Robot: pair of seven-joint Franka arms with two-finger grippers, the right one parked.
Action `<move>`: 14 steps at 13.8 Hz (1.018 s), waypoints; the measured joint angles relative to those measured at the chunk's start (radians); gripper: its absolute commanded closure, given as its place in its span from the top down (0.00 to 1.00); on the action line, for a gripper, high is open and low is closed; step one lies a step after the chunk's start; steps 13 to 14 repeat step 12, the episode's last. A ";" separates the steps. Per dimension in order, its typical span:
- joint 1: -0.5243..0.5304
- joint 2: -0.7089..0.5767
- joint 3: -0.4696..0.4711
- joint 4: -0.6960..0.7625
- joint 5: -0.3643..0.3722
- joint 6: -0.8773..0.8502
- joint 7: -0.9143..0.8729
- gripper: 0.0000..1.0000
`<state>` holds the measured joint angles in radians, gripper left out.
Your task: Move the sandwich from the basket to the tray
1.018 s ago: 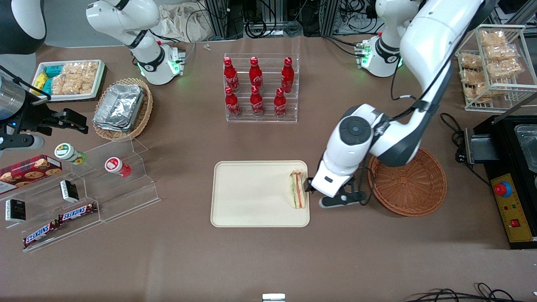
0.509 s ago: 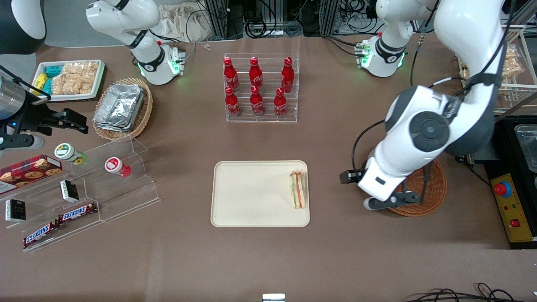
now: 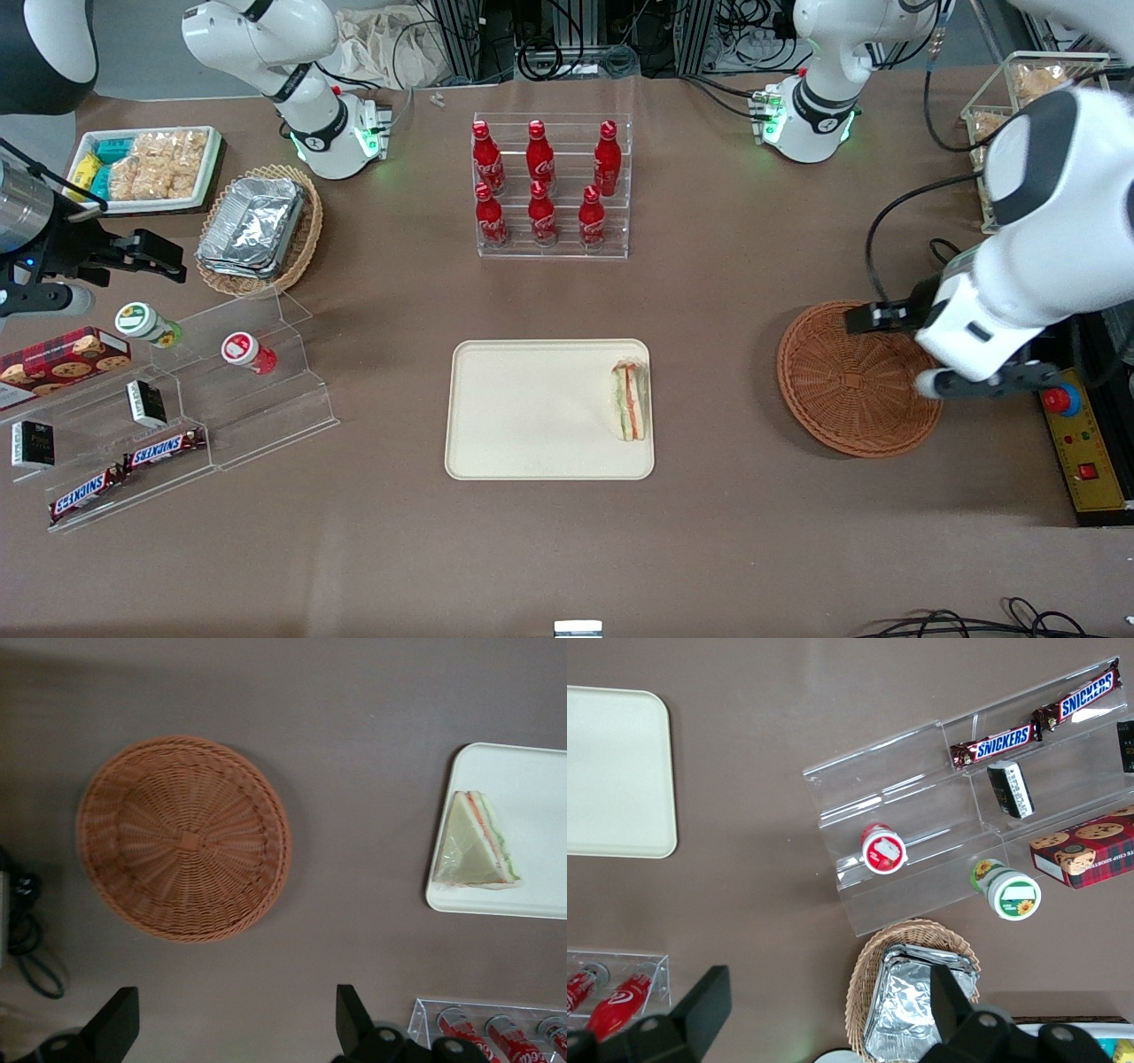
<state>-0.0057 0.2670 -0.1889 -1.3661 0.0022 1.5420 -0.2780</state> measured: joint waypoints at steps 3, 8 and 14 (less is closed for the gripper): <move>-0.030 -0.110 0.076 -0.075 -0.009 -0.011 0.004 1.00; -0.060 -0.282 0.149 -0.231 -0.025 -0.018 0.041 1.00; -0.081 -0.311 0.170 -0.278 -0.025 -0.017 0.042 1.00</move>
